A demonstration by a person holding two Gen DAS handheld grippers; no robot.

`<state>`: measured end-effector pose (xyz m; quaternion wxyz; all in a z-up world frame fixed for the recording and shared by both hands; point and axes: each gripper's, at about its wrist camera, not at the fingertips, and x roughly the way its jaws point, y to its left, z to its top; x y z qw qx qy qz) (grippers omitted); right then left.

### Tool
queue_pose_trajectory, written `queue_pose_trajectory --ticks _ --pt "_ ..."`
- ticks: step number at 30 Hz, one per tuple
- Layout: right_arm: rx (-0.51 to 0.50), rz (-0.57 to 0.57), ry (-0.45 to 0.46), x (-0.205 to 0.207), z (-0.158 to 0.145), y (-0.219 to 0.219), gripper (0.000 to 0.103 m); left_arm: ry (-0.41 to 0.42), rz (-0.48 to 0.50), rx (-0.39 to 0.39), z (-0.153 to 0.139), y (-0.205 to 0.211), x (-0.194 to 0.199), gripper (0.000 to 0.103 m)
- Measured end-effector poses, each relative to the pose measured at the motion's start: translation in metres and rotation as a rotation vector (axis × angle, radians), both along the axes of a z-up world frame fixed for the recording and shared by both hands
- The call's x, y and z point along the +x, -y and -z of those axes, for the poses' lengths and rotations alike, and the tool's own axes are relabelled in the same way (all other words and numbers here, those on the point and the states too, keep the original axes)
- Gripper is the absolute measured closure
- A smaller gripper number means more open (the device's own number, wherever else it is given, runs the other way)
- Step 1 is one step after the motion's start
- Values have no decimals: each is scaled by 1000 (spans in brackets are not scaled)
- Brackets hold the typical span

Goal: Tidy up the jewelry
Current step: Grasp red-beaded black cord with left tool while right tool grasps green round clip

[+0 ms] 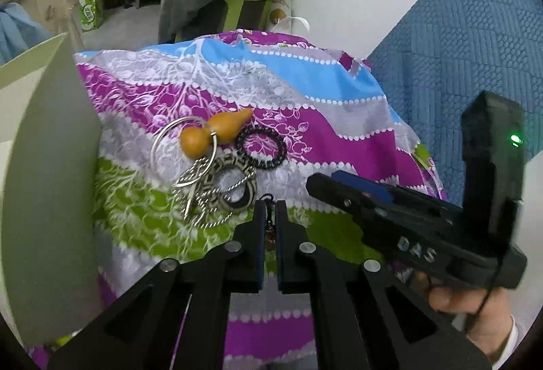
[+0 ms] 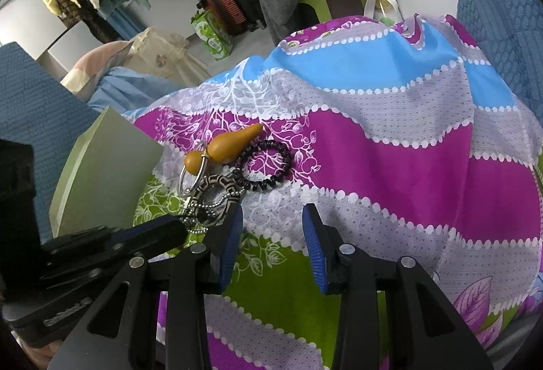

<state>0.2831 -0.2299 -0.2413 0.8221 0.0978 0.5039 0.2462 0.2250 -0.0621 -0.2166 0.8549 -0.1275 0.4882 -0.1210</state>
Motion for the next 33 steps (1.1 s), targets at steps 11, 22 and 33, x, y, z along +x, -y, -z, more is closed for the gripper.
queue_pose_trajectory --ticks 11,22,33 --pt "-34 -97 -14 -20 5 -26 69 -68 -72 30 5 -32 -38 99" --pt "-157 -169 18 -24 21 -54 69 -93 -89 55 15 -39 -44 99" --pt "-284 -224 90 -30 22 -75 79 -92 -91 64 16 -41 -43 99"
